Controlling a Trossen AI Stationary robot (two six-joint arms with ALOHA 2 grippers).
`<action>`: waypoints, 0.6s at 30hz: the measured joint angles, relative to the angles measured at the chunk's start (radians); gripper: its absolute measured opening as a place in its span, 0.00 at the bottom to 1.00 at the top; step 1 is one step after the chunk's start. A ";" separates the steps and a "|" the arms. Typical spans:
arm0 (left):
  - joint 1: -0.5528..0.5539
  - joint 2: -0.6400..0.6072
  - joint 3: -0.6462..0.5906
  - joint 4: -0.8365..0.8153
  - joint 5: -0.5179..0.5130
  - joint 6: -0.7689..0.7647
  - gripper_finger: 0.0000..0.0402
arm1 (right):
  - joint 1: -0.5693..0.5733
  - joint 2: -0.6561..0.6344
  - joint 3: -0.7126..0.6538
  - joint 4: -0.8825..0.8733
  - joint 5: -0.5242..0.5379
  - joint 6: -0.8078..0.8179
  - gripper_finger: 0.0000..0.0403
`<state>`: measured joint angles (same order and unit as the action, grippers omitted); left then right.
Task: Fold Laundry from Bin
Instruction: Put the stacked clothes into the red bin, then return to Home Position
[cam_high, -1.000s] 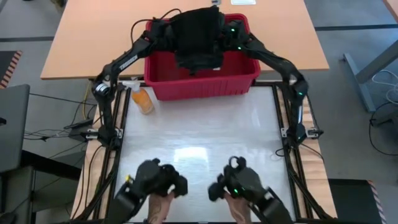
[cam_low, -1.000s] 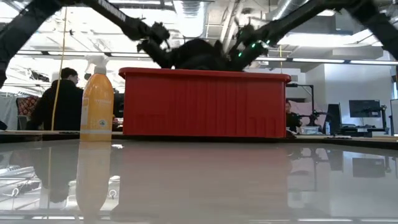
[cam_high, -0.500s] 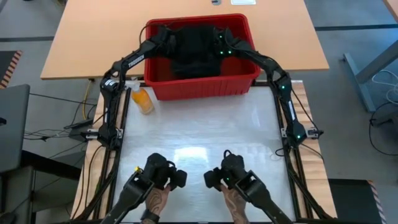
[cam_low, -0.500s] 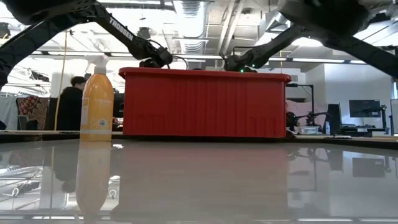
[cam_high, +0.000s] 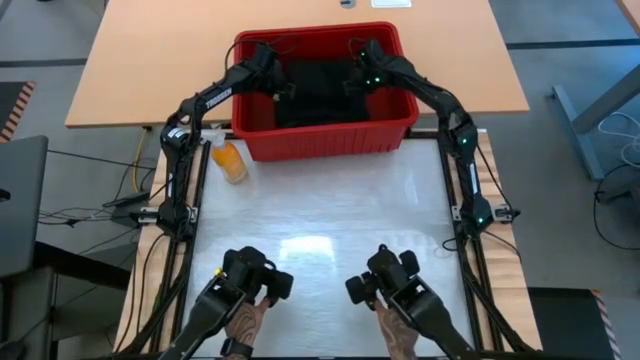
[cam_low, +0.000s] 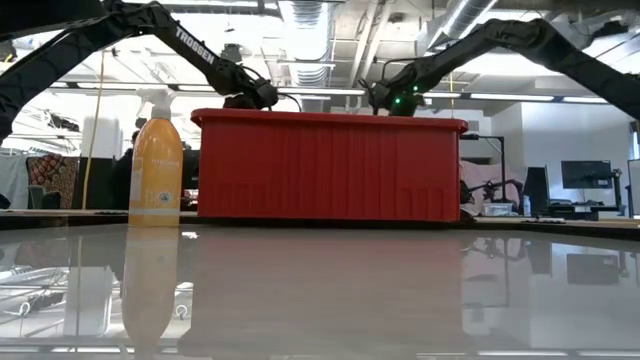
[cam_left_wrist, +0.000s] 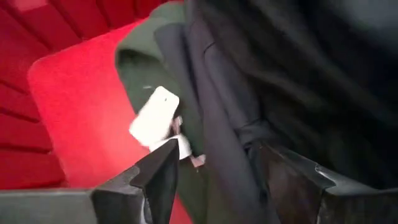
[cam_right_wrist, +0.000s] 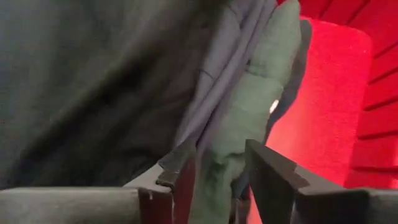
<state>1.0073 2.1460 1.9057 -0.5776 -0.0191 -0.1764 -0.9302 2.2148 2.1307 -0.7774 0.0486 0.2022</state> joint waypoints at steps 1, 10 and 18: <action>0.000 0.000 0.000 -0.009 -0.013 0.000 0.52 | 0.001 -0.007 0.000 -0.011 0.008 -0.014 0.40; -0.006 -0.050 -0.002 -0.043 -0.043 -0.001 0.48 | 0.001 -0.100 0.000 -0.027 0.012 -0.058 0.36; -0.044 -0.158 -0.002 -0.080 -0.185 0.029 0.42 | 0.013 -0.190 -0.002 -0.030 0.009 -0.080 0.35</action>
<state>0.9629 1.9882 1.9038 -0.6581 -0.2041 -0.1470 -0.9169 2.0248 2.1288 -0.8073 0.0572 0.1219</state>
